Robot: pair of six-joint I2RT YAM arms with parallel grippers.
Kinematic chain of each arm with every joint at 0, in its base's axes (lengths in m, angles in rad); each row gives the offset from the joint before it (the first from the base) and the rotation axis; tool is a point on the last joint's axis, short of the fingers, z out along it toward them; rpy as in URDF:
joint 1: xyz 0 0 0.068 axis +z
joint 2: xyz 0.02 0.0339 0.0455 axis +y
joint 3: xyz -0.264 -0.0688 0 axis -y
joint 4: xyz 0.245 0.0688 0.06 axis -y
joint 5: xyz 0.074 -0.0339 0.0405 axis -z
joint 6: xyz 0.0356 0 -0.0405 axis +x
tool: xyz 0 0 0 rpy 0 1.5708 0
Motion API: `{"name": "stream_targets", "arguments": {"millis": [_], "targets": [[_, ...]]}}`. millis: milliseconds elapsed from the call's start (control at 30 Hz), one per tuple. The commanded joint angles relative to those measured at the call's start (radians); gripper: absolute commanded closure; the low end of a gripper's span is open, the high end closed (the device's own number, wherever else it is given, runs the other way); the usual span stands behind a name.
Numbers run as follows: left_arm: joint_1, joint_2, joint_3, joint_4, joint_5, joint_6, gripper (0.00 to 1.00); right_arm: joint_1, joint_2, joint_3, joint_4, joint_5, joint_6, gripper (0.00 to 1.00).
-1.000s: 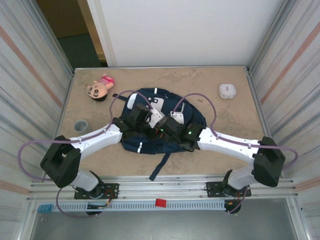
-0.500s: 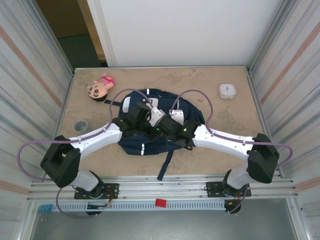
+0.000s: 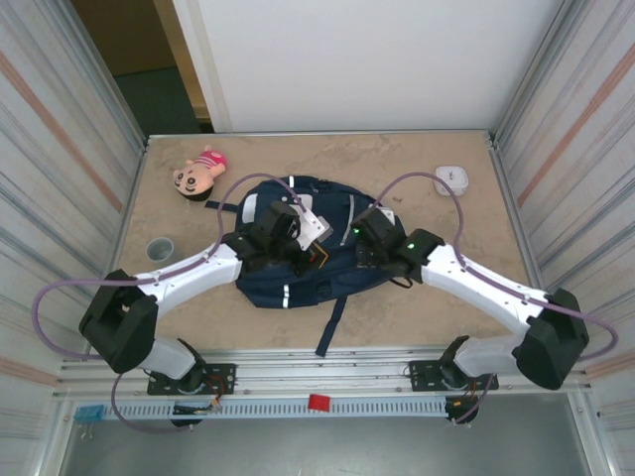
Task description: Pack the student bag
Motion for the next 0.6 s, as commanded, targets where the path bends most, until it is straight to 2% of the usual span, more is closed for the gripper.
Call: {"name": "stream_targets", "arguments": {"millis": [0,133,233,333,467,567], "targets": [[0.024,-0.057,-0.017,-0.09,-0.029,0.034,1.0,-0.116,-0.063,-0.064,0.009,-0.043,-0.112,1.0],[0.024,-0.07,-0.013,-0.098,-0.013,0.003,1.0,-0.144,-0.054,-0.096,0.065,-0.162,-0.179,1.0],[0.024,-0.087,-0.005,-0.115,-0.013,-0.114,0.79,-0.143,-0.035,-0.097,0.084,-0.226,-0.195,1.0],[0.024,-0.123,-0.009,-0.183,-0.09,-0.317,0.61,-0.126,-0.021,-0.094,0.085,-0.245,-0.2,1.0],[0.031,-0.222,-0.069,-0.281,-0.237,-0.569,0.46,-0.108,-0.016,-0.123,0.104,-0.265,-0.199,1.0],[0.06,-0.295,-0.143,-0.313,-0.314,-0.693,0.41,-0.097,-0.016,-0.136,0.092,-0.272,-0.196,1.0]]}}
